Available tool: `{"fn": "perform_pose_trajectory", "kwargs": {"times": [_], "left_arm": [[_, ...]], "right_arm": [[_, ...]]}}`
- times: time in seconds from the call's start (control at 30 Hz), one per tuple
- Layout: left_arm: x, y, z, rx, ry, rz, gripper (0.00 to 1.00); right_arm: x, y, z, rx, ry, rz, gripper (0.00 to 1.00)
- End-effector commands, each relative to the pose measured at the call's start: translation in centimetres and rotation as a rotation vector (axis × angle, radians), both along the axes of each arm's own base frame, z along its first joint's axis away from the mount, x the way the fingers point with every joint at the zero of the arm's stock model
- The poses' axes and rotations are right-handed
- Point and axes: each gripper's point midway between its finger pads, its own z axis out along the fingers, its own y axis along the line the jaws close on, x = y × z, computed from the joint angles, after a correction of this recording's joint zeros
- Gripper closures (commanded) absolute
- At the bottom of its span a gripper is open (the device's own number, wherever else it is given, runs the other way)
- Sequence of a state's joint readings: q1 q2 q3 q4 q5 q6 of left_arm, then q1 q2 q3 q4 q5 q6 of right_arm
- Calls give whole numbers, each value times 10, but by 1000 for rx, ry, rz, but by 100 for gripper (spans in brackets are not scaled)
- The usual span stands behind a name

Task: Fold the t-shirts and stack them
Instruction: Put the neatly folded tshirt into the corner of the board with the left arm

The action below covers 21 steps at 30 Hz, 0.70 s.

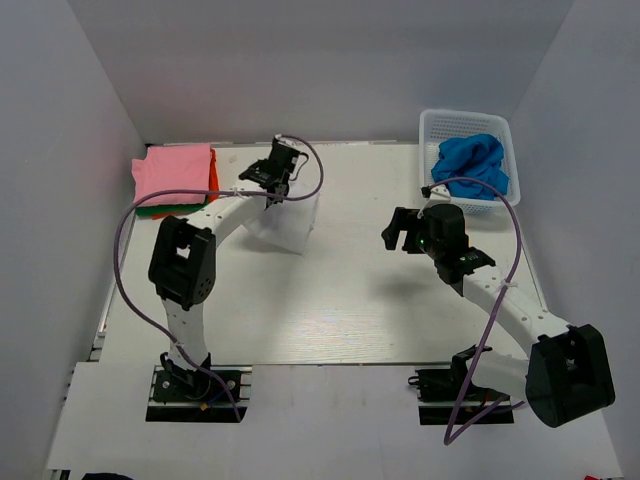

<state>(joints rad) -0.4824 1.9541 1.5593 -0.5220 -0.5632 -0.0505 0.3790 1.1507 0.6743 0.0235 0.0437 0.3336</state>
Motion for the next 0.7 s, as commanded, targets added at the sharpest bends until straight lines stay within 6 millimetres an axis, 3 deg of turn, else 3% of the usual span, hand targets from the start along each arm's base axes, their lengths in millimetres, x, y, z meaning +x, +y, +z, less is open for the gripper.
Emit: {"fn": "perform_pose_trajectory", "kwargs": {"times": [0.0, 0.2, 0.37, 0.43, 0.47, 0.67], "left_arm": [[26, 39, 78, 90, -171, 16, 100], [52, 93, 118, 158, -259, 49, 100], [74, 127, 129, 185, -274, 96, 100], [85, 143, 146, 196, -304, 111, 100], [87, 148, 137, 202, -287, 119, 100], [103, 185, 150, 191, -294, 154, 100]], "right_arm": [[5, -5, 12, -7, -48, -18, 10], [10, -2, 17, -13, -56, -6, 10], [16, 2, 16, -19, -35, 4, 10], [20, 6, 20, -19, -34, 19, 10], [20, 8, 21, -17, -35, 25, 10], [22, 17, 24, 13, -22, 65, 10]]}}
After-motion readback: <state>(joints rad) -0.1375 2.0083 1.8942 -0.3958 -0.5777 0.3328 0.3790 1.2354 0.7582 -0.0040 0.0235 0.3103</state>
